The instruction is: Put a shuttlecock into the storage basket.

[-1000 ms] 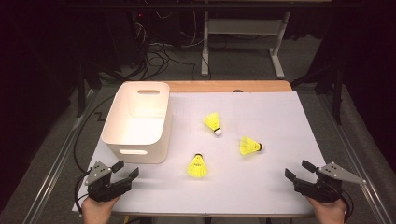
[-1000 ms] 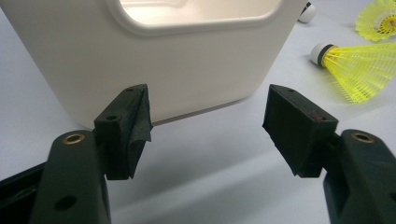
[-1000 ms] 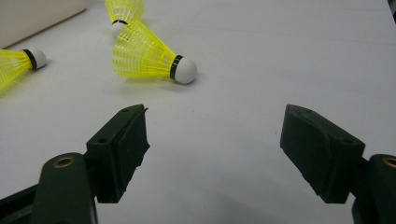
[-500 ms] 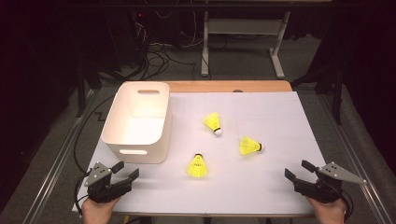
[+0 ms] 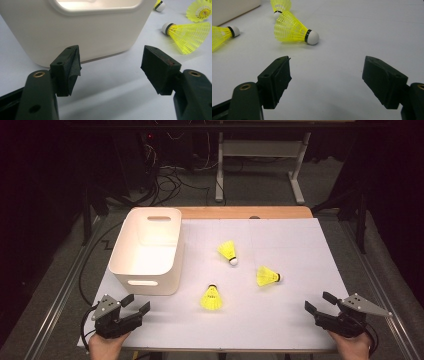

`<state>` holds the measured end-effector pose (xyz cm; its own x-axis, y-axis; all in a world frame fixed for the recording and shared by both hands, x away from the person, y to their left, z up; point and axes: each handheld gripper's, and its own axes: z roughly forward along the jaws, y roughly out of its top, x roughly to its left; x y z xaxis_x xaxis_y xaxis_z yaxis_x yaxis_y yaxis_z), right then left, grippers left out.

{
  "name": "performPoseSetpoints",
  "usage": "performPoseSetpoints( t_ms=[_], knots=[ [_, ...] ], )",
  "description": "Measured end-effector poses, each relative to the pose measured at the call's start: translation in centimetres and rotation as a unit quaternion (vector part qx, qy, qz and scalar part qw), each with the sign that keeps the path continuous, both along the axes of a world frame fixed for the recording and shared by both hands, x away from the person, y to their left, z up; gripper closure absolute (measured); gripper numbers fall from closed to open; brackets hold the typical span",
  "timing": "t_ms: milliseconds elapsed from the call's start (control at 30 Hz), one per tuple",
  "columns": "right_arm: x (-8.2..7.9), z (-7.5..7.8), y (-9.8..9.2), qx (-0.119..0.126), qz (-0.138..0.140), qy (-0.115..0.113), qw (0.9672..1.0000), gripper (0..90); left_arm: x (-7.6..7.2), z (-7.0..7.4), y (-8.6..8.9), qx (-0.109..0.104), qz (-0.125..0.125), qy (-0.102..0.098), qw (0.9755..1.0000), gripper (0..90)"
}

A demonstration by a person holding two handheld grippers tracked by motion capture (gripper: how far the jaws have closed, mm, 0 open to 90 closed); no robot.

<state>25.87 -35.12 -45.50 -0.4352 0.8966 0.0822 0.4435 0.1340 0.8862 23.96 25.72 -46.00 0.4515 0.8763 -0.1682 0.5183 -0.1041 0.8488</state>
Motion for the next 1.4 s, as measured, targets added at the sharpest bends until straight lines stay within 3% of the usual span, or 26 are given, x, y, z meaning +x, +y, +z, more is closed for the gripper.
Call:
performPoseSetpoints(
  t_ms=[500,833,1400],
  knots=[
    [0.0,0.0,0.1,-0.003,-0.004,0.001,1.0,23.3,-0.4,0.4,-0.8,0.004,-0.015,-0.01,0.9998,32.4],
    [0.0,0.0,0.2,-0.003,-0.002,0.001,1.0,23.3,-0.8,1.3,-2.6,0.013,-0.043,-0.02,0.9988,32.4],
    [0.0,0.0,0.1,-0.002,-0.004,0.001,1.0,23.3,-0.8,2.1,-3.8,0.017,-0.056,-0.029,0.9979,33.3]
  ],
)
